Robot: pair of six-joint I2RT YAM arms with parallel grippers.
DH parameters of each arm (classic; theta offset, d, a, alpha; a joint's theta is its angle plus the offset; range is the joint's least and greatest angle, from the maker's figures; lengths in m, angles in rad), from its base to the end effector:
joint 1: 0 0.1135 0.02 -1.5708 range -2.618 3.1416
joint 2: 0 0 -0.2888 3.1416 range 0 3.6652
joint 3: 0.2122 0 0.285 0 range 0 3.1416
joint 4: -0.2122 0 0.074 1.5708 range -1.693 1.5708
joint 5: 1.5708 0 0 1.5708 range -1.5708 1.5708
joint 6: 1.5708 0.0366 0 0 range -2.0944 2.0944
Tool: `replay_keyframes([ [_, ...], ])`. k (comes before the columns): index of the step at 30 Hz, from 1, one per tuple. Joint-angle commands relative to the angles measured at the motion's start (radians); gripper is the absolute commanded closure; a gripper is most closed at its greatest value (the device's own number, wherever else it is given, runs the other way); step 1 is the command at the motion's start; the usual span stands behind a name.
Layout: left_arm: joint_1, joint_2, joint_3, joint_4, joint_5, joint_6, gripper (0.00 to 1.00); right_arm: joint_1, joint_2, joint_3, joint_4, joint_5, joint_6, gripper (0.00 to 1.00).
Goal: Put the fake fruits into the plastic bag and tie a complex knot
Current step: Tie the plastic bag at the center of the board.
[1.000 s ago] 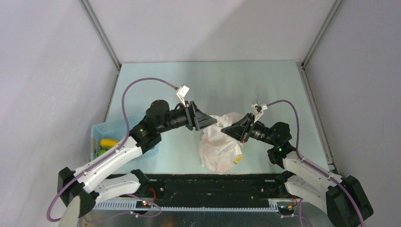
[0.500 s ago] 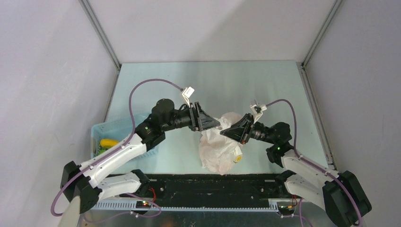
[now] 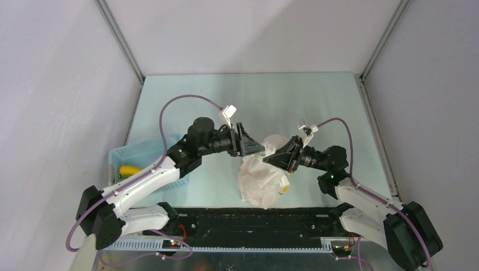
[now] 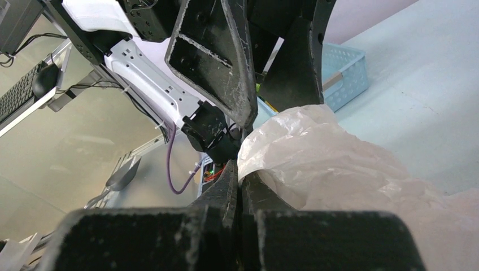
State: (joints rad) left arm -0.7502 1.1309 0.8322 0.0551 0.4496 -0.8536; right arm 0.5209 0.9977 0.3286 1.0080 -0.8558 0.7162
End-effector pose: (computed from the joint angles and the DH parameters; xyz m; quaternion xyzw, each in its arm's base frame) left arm 0.1975 -0.2058 0.3244 0.0974 0.7740 -0.5536 0.2913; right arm 0.1698 0.1293 0.2630 -0.2858 0.5562 0.6259 0.4660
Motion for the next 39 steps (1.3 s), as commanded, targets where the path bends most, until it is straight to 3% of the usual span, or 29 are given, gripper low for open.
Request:
replay_keyframes([
  [1, 0.002, 0.008, 0.008, -0.011, 0.002, 0.036, 0.32, -0.004, -0.003, 0.012, 0.074, -0.021, 0.006, 1.0],
  [11, 0.002, 0.033, -0.022, 0.133, 0.13, -0.042, 0.34, -0.007, 0.016, 0.012, 0.078, -0.035, 0.009, 1.0],
  [16, 0.003, 0.042, -0.034, 0.157, 0.179, -0.069, 0.49, -0.009, 0.029, 0.012, 0.096, -0.038, 0.015, 1.0],
  [24, 0.001, 0.033, -0.047, 0.145, 0.19, -0.086, 0.57, -0.016, 0.035, 0.011, 0.109, -0.043, 0.026, 1.0],
  [35, 0.001, 0.011, -0.068, 0.133, 0.139, -0.091, 0.99, -0.033, 0.051, 0.004, 0.113, -0.034, 0.051, 1.0],
  [39, 0.001, -0.016, -0.094, 0.103, 0.089, -0.069, 1.0, -0.042, 0.047, 0.003, 0.039, 0.03, 0.056, 1.0],
])
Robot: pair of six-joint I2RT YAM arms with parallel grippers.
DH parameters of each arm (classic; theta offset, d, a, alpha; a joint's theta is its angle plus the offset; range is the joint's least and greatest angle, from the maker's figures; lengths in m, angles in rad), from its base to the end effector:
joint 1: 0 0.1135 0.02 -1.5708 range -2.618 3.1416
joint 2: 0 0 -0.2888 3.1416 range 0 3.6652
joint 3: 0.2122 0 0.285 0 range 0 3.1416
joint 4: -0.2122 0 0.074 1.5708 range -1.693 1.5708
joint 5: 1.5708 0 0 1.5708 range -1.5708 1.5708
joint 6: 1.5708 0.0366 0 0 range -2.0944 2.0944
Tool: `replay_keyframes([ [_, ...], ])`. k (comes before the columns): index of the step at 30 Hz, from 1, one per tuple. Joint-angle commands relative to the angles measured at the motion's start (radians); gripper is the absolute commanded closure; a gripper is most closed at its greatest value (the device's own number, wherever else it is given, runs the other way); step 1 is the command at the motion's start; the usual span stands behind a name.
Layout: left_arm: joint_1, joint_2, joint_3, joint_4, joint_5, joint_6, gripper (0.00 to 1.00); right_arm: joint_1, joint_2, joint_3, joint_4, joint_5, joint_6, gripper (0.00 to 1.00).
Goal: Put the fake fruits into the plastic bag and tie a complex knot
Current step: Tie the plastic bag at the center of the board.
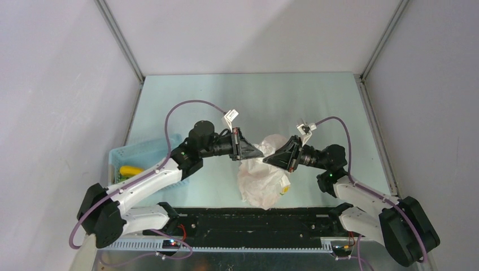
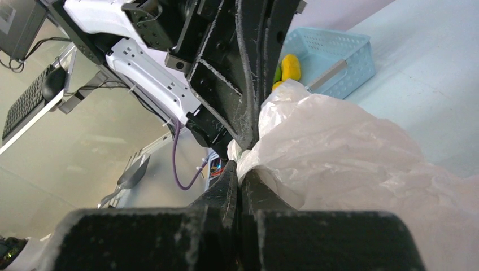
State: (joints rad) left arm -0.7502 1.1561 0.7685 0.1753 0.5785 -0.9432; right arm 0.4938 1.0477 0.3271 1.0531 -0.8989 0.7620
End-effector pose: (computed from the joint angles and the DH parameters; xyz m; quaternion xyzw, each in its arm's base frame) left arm 0.1960 -0.2100 0.3060 0.1065 0.7595 -0.5981 0.2326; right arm 0.1768 0.1277 0.2565 -0.2808 0.5653 0.6349 0.4455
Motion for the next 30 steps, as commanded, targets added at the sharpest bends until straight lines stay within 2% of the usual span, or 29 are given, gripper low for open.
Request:
replay_keyframes([
  [1, 0.0, -0.044, -0.038, -0.009, -0.048, 0.017, 1.0, -0.013, -0.005, 0.005, -0.013, 0.083, 0.009, 1.0],
  [5, 0.001, -0.043, -0.078, 0.03, -0.066, 0.016, 1.0, 0.003, -0.027, 0.003, -0.079, 0.168, 0.002, 1.0],
  [17, 0.001, -0.053, -0.14, 0.09, -0.127, 0.008, 1.0, 0.105, -0.108, -0.048, -0.155, 0.411, 0.001, 0.74],
  [25, -0.001, -0.072, -0.151, 0.116, -0.15, 0.003, 1.0, 0.14, -0.117, -0.038, -0.242, 0.475, -0.021, 0.73],
  [27, -0.001, -0.074, -0.152, 0.129, -0.155, 0.003, 1.0, 0.146, -0.122, -0.031, -0.279, 0.49, -0.031, 0.78],
  [28, -0.001, -0.075, -0.153, 0.142, -0.153, 0.004, 1.0, 0.147, -0.122, -0.028, -0.296, 0.494, -0.032, 0.91],
  [29, -0.001, -0.078, -0.153, 0.149, -0.147, 0.01, 0.98, 0.146, -0.126, -0.028, -0.301, 0.503, -0.03, 0.97],
  [30, -0.001, -0.082, -0.152, 0.155, -0.144, 0.016, 0.85, 0.146, -0.129, -0.028, -0.306, 0.507, -0.03, 1.0],
])
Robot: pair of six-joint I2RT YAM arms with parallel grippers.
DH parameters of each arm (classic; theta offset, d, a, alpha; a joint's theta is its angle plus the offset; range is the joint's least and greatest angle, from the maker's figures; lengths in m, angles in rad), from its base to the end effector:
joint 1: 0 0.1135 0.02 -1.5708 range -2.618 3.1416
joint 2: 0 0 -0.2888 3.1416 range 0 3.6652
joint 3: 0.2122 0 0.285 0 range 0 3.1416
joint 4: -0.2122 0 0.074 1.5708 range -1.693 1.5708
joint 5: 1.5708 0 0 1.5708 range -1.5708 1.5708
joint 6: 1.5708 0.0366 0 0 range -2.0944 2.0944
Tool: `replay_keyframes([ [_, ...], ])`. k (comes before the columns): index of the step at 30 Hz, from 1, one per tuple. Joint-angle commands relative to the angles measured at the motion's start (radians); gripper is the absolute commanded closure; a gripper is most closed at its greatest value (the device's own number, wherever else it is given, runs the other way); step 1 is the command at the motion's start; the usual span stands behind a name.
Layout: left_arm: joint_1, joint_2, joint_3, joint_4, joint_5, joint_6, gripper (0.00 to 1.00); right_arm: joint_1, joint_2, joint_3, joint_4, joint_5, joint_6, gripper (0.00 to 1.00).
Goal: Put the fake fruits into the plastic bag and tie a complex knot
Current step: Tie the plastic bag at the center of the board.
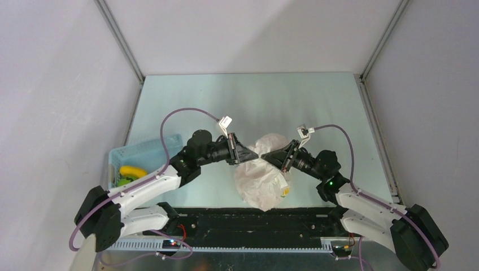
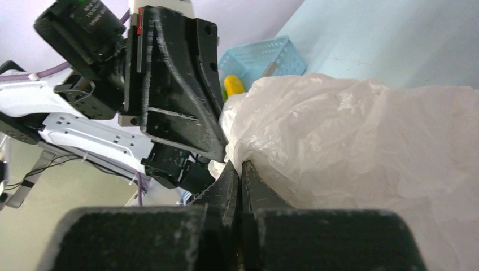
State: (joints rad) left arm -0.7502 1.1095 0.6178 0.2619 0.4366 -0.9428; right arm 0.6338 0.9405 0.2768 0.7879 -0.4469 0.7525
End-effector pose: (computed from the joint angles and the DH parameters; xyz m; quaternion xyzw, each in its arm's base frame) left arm 0.1868 -0.1952 0.2691 0.0604 0.7743 -0.5668 0.2749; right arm 0.1618 0.1385 0.2357 -0.1275 0.6541 0.5799 0.4686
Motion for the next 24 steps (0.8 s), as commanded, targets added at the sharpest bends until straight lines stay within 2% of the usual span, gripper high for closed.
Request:
replay_keyframes([
  [1, -0.001, -0.049, -0.002, 0.069, 0.001, 0.038, 0.76, 0.005, -0.029, 0.022, -0.042, 0.064, -0.018, 1.0],
  [2, 0.0, -0.058, -0.003, 0.066, 0.003, 0.055, 0.57, 0.005, -0.035, 0.024, -0.04, 0.067, -0.018, 1.0],
  [3, 0.0, -0.079, -0.004, 0.064, 0.005, 0.1, 0.49, 0.004, -0.038, 0.023, -0.039, 0.068, -0.018, 1.0],
  [4, -0.001, -0.091, -0.007, 0.051, 0.006, 0.126, 0.38, 0.003, -0.042, 0.023, -0.039, 0.069, -0.015, 1.0],
  [5, 0.0, -0.11, -0.008, 0.039, 0.005, 0.186, 0.31, 0.0, -0.042, 0.023, -0.038, 0.067, -0.013, 1.0],
  [7, -0.001, -0.127, 0.002, -0.01, 0.021, 0.287, 0.24, -0.007, -0.039, 0.022, -0.035, 0.057, -0.003, 1.0],
  [11, -0.006, -0.121, 0.069, -0.161, 0.063, 0.497, 0.21, -0.018, -0.03, 0.023, -0.006, 0.029, 0.015, 1.0],
  [15, -0.042, -0.089, 0.179, -0.354, 0.039, 0.698, 0.24, -0.019, -0.025, 0.023, 0.013, 0.016, 0.028, 1.0],
  [21, -0.158, -0.065, 0.255, -0.447, -0.159, 0.916, 0.29, -0.024, -0.025, 0.023, 0.024, -0.002, 0.035, 1.0],
  [23, -0.179, -0.059, 0.259, -0.45, -0.214, 0.967, 0.32, -0.025, -0.025, 0.022, 0.029, -0.008, 0.039, 1.0],
  [24, -0.185, -0.053, 0.263, -0.453, -0.219, 0.987, 0.37, -0.025, -0.025, 0.021, 0.031, -0.009, 0.04, 1.0],
])
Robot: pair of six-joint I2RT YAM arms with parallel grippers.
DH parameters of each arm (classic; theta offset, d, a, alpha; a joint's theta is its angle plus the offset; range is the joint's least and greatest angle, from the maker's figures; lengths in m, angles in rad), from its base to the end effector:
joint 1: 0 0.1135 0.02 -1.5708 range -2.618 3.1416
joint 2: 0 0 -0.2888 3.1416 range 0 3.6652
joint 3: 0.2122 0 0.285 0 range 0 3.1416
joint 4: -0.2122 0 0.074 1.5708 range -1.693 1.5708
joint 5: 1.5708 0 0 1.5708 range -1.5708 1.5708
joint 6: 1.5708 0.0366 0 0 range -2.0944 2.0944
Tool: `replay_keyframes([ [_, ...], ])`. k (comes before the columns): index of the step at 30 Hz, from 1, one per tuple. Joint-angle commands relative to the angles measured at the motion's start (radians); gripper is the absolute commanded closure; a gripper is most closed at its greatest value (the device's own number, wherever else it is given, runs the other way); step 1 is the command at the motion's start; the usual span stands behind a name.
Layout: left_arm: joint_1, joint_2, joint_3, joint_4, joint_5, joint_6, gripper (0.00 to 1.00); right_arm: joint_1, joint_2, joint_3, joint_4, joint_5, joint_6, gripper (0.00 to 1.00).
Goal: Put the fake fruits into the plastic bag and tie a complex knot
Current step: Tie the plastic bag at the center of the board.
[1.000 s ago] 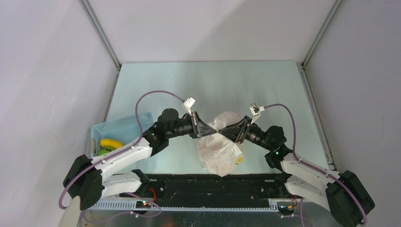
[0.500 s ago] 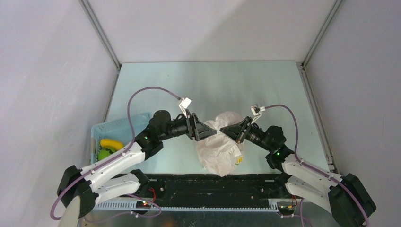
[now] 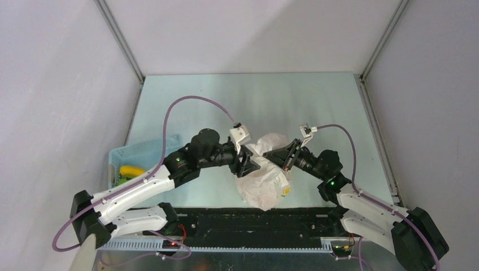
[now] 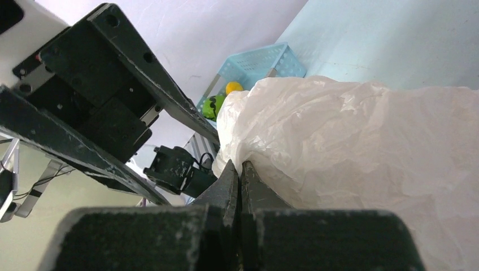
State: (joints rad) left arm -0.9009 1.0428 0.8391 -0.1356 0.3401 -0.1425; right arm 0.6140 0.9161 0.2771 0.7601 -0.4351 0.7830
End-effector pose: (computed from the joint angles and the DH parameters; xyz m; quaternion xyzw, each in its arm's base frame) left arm 0.1530 -0.2128 0.3293 0.3886 0.7112 -0.4035 0.4247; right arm 0.1627 0.1336 0.2376 -0.1064 0.6587 0.5796 0.4677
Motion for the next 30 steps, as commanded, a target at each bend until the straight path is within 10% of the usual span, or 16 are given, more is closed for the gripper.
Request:
replay_keyframes([
  [1, -0.037, 0.028, 0.05, -0.073, -0.129, 0.202, 0.39, -0.007, -0.001, 0.02, 0.061, -0.024, 0.012, 1.0],
  [9, -0.087, 0.091, 0.06, -0.095, -0.189, 0.222, 0.46, -0.014, -0.005, 0.015, 0.068, -0.028, 0.018, 1.0],
  [17, -0.181, 0.1, 0.036, -0.051, -0.285, 0.115, 0.88, -0.009, -0.01, 0.003, 0.084, 0.0, 0.028, 1.0],
  [30, -0.221, 0.09, -0.16, 0.248, -0.351, -0.247, 0.9, 0.031, -0.02, -0.028, 0.126, 0.055, 0.042, 1.0],
])
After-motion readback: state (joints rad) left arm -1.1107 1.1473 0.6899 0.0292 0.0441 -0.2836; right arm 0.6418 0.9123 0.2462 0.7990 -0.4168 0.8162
